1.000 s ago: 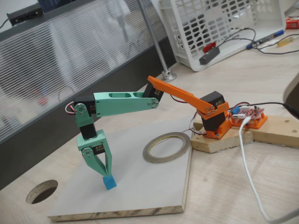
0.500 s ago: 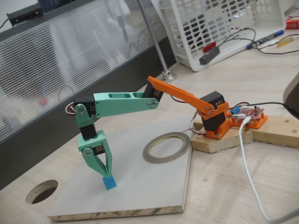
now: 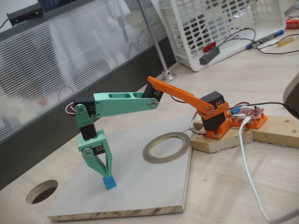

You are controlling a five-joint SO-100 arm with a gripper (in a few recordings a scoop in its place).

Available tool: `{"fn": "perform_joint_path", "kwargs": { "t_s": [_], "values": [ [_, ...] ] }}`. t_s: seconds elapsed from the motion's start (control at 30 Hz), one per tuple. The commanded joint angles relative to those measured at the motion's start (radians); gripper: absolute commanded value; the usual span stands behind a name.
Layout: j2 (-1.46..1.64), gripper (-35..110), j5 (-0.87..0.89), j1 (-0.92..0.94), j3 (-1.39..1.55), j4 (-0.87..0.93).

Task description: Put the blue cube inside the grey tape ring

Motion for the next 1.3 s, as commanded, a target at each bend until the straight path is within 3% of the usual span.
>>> {"fn": "perform_joint_path", "kwargs": {
  "t_s": [0.0,0.97,1.27],
  "values": [
    [0.034,1,0.021,-0.028,-0.020,0.006],
    [0.038,2,0.021,-0.028,-0.021,0.008],
    [0.038,24,0.023,-0.029,-0.012,0.064]
  ]
}}
